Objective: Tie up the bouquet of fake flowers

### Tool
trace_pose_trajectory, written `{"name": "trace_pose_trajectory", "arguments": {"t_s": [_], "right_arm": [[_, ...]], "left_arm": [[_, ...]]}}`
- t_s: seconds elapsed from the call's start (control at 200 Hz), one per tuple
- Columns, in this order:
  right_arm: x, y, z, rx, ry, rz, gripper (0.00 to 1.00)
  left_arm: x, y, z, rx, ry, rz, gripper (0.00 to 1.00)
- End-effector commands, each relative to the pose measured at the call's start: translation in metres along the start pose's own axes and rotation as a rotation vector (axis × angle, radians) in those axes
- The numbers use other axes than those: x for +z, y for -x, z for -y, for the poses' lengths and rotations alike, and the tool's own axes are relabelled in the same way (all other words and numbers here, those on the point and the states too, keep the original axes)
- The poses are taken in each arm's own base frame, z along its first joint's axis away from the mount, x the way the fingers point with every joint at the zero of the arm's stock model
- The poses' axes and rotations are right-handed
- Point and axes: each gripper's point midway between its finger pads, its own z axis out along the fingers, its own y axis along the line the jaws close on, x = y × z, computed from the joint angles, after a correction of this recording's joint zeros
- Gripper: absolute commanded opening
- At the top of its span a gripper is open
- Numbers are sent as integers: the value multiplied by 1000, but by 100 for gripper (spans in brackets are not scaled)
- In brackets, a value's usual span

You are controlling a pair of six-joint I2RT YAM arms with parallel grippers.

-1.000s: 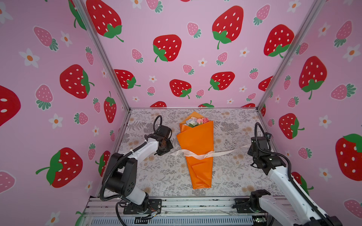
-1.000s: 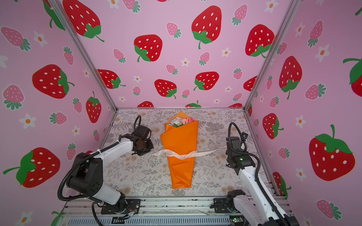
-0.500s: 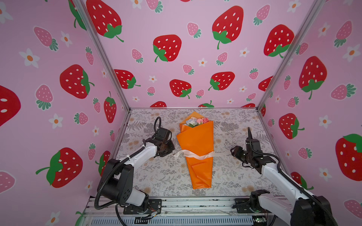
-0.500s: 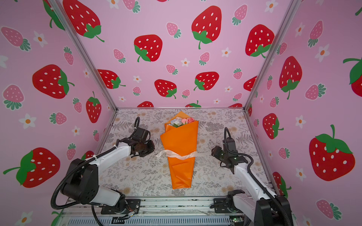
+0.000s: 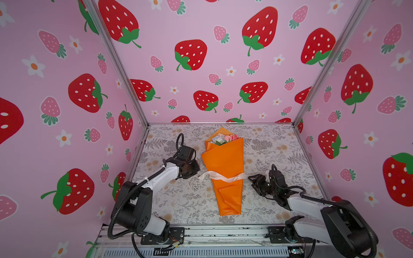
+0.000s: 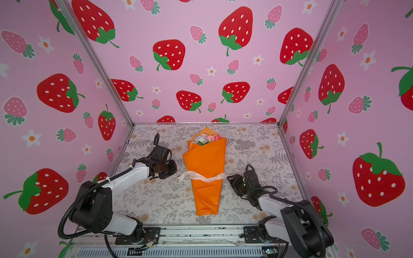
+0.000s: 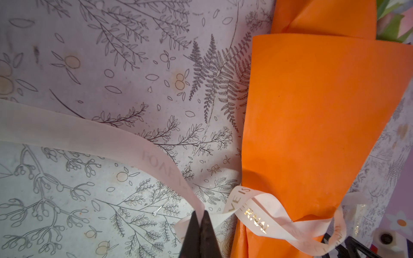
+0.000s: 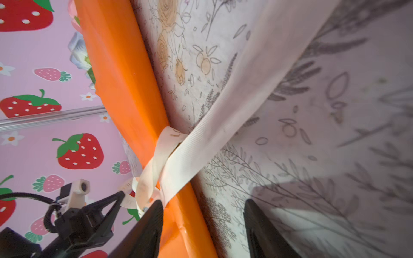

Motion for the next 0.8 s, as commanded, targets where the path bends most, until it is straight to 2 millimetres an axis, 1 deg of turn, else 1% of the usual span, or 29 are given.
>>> {"name": "trace_pose_trajectory", "arguments": {"t_s": [0.0,0.03,0.17,0.315,0.4,0.455,0.47,0.545,0.62,0.72,0.76,0.795], "right_arm": [[5,11,-16,100,79,62,61],[6,12,-13,122,75,68,61],[12,18,-16,210,123,98,60],[17,28,-18,236,138,139,58],[20,32,-14,252,129,162,55],[22,35,-12,268,128,176,52],[22,35,-12,271,130,177,49],[26,36,-12,280,144,175,43],[28,36,-12,287,156,172,34],[30,38,-11,289,155,178,28],[32,38,-11,284,152,179,28],[34,37,-11,280,149,171,31]], "left_arm": [[-6,4,10,0,-30,8,0],[-6,4,10,-4,-31,9,0],[-8,4,11,-5,-34,10,0],[-8,4,9,-4,-29,9,0],[-8,4,10,-3,-30,7,0],[-9,3,10,-3,-32,7,0],[-9,4,10,-3,-32,8,0],[-11,4,11,-1,-36,12,0],[-13,5,11,1,-33,13,0],[-14,4,10,1,-33,16,0],[-14,4,10,0,-32,15,0],[-13,4,10,0,-32,12,0]]}}
